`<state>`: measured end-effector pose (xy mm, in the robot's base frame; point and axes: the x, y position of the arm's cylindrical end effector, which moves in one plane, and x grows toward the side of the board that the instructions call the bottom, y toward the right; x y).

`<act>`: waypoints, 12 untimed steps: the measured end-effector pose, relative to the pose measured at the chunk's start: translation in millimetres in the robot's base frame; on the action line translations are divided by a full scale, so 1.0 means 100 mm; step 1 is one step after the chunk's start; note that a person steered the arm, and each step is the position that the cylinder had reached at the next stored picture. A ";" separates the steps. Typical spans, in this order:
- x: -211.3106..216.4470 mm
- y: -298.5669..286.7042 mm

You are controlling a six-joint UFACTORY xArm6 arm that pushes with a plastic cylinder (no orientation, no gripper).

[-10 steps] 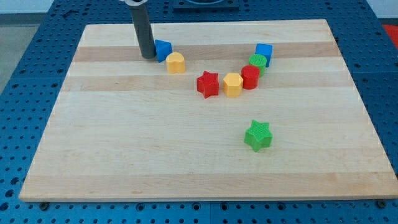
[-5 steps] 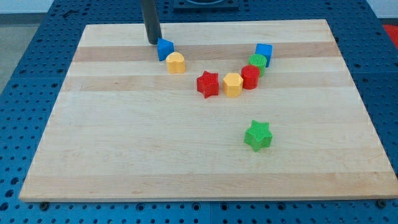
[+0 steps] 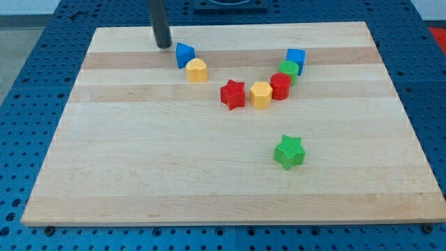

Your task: Push the blue triangle closer to the yellow heart

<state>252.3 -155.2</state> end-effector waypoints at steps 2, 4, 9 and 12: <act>0.21 -0.11; 0.00 0.05; 0.01 0.23; 0.17 0.05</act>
<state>269.7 -150.0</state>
